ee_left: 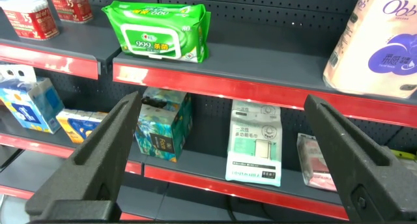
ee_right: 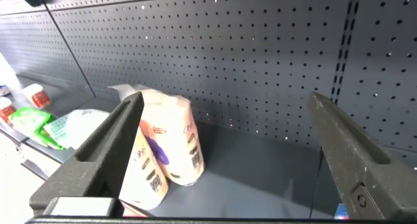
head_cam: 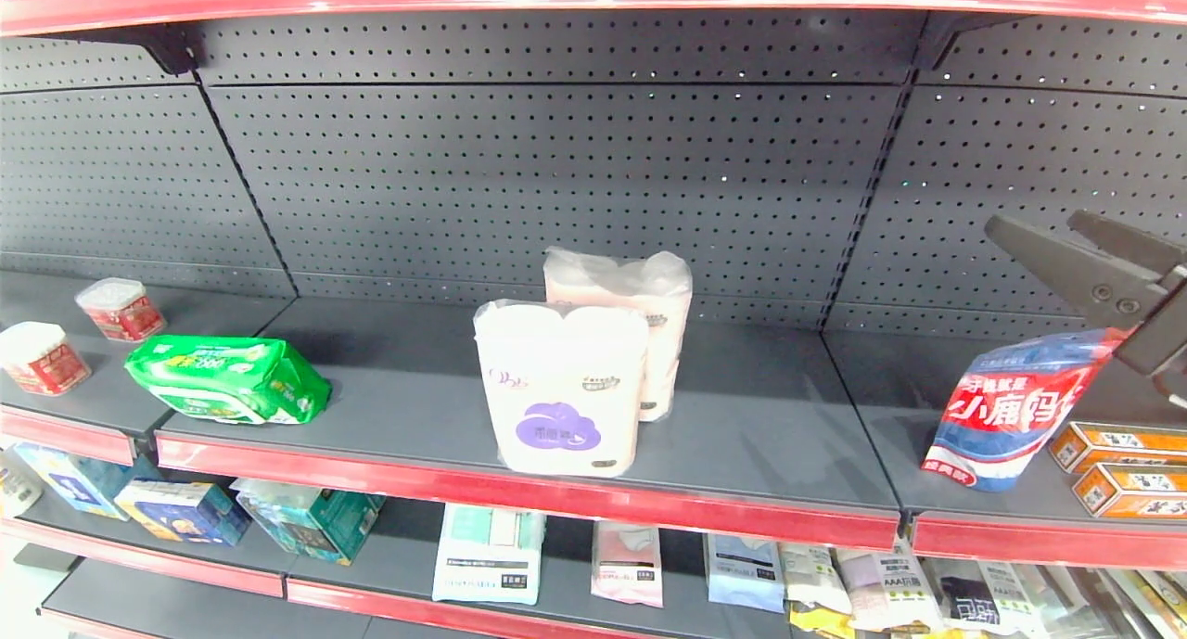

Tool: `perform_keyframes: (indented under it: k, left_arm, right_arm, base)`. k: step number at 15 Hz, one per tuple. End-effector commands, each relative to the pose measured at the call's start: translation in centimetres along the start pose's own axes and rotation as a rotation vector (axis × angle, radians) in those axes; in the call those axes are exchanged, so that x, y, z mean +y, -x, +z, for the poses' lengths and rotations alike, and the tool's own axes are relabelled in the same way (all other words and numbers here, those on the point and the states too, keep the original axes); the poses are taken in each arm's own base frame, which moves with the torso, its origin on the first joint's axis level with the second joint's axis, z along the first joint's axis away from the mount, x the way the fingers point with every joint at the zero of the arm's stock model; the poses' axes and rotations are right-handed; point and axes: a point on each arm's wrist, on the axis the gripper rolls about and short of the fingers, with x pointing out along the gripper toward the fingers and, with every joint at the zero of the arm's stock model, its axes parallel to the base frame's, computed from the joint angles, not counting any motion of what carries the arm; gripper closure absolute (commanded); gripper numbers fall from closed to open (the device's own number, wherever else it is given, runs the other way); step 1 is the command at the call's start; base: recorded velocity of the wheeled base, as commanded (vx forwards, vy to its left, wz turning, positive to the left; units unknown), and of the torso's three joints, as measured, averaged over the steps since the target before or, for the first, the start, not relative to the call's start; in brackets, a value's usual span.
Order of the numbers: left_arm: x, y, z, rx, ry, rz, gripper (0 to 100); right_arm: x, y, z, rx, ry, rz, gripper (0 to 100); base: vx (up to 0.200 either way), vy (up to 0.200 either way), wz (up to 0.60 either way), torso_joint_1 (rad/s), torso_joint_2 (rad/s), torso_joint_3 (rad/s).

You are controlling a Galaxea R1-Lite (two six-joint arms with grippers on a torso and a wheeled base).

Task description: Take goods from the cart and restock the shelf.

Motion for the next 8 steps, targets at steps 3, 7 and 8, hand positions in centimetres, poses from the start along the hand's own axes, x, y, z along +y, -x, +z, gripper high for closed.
perform_keyframes:
  k: [3, 7, 8]
  left_arm:
    - [0.00, 0.00, 0.00, 0.000, 0.000, 0.001, 0]
    - [0.00, 0.00, 0.02, -0.002, 0.000, 0.000, 0]
    - [0.00, 0.00, 0.00, 0.000, 0.000, 0.001, 0]
  right_arm:
    - [0.03, 0.37, -0.03, -0.003, 0.002, 0.007, 0]
    - [0.13, 0.80, -0.01, -0.006, 0.003, 0.019, 0]
    - [0.18, 1.00, 0.14, -0.013, 0.005, 0.029, 0]
  base:
    - [0.000, 0.000, 0.00, 0.000, 0.00, 0.000]
    - [0.000, 0.000, 0.00, 0.000, 0.00, 0.000]
    - [0.000, 0.000, 0.00, 0.000, 0.00, 0.000]
